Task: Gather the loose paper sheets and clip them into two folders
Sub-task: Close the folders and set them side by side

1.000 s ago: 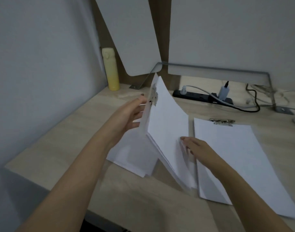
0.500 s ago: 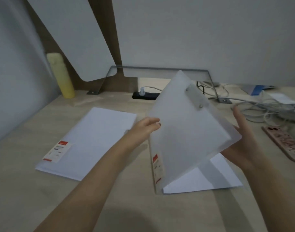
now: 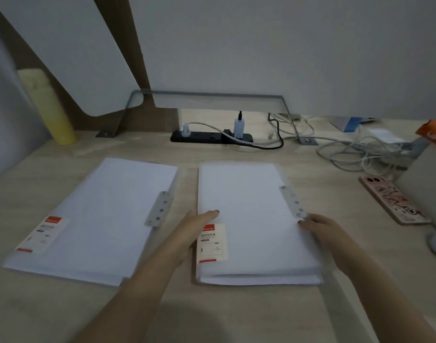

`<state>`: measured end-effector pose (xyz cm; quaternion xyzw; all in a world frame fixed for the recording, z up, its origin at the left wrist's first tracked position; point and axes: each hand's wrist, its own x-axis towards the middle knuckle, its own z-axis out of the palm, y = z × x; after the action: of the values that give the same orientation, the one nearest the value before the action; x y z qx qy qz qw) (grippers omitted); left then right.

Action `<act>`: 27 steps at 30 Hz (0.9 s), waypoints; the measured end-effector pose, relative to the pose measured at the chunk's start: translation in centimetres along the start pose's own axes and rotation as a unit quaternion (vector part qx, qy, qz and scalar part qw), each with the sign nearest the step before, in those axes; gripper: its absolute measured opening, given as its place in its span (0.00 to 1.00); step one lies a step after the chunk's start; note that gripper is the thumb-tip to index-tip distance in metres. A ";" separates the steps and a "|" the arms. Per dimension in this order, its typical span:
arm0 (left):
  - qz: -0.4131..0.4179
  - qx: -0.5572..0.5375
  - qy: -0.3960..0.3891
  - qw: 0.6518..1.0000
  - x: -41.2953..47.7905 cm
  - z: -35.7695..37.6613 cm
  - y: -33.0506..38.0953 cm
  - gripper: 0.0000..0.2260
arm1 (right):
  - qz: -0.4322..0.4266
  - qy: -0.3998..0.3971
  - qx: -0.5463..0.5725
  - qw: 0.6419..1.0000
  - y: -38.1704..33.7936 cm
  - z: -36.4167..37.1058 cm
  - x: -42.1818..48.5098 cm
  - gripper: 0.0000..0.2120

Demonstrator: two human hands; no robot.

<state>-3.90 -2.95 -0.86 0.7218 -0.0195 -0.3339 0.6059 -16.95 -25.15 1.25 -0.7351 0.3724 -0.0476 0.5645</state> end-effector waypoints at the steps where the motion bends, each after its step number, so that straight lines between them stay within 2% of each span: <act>1: -0.006 -0.011 0.001 1.000 -0.1 0.1 -0.2 0.15 | 0.012 -0.003 0.007 1.000 0.0 0.0 0.2 0.06; 7: 0.035 -0.047 0.047 0.997 -0.9 -0.1 0.5 0.12 | 0.031 -0.003 0.046 0.998 0.2 0.4 -0.1 0.09; 11: 0.098 -0.043 0.037 0.994 -1.6 -1.2 2.1 0.09 | 0.019 -0.010 0.126 0.992 -0.2 1.5 -0.1 0.19; 15: 0.142 -0.037 0.044 0.988 -2.5 -4.5 3.6 0.10 | -0.020 -0.020 0.118 0.993 -2.0 3.5 0.0 0.24; 21: 0.169 -0.005 0.086 0.982 -4.3 -13.3 5.1 0.09 | -0.048 -0.137 0.110 0.983 -5.3 10.0 -0.5 0.17; 24: 0.143 0.027 0.098 0.984 -5.1 -17.8 5.7 0.03 | -0.055 -0.186 0.115 0.974 -6.5 14.3 -1.2 0.15; 27: 0.106 0.103 0.137 0.980 -5.2 -21.9 5.5 0.07 | -0.069 -0.190 0.147 0.968 -7.2 18.5 -1.9 0.12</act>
<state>5.22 16.69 7.38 0.8130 -0.0469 -0.1622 0.5573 -5.68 -8.72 1.57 -0.6637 0.1959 0.0004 0.7219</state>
